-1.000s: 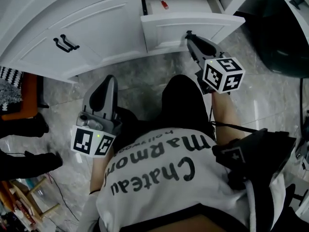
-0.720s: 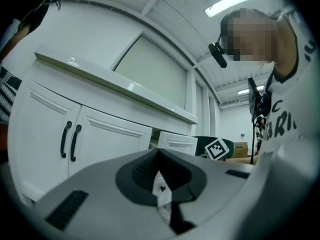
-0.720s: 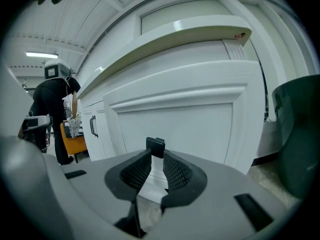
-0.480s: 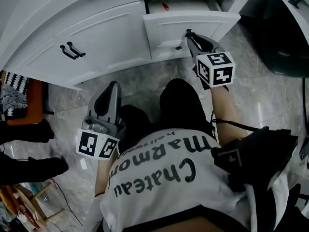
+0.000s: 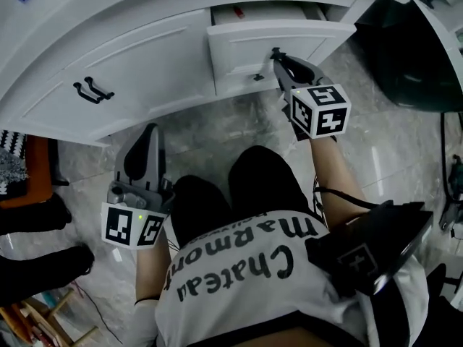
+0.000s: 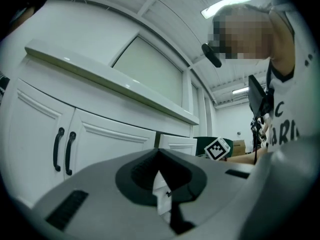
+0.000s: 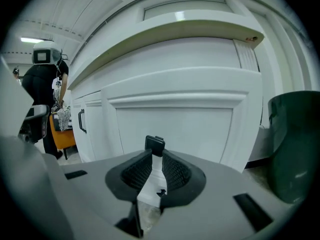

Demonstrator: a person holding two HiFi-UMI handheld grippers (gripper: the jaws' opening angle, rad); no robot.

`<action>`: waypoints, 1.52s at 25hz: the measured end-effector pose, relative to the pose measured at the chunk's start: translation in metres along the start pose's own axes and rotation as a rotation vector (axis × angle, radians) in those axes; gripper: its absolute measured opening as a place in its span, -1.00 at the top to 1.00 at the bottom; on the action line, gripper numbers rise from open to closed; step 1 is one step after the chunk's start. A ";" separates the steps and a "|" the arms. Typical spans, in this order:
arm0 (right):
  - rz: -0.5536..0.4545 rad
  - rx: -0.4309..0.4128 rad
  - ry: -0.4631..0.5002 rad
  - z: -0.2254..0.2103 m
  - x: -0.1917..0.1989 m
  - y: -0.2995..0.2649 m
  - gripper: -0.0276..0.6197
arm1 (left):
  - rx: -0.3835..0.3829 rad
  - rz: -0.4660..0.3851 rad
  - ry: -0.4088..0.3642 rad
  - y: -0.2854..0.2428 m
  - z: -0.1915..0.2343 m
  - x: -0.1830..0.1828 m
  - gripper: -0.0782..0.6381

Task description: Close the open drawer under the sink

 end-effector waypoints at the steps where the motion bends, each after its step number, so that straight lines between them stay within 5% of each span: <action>1: -0.007 0.008 -0.004 0.000 0.000 0.000 0.70 | 0.000 -0.009 -0.003 0.004 -0.002 0.000 0.76; 13: 0.023 0.046 -0.009 -0.004 -0.008 -0.017 0.71 | -0.051 0.012 0.044 0.028 -0.003 0.020 0.76; 38: -0.019 0.057 -0.032 -0.013 -0.015 -0.040 0.71 | -0.111 0.010 0.010 0.033 -0.010 0.014 0.76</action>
Point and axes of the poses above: the fingertips, and each gripper's own axes: y backward along the fingers, z to its left, x out of its underside, the point moved 4 cm from there along y, backward along the fingers, and after that the axes turned 9 degrees about x, right-handed, at the moved point
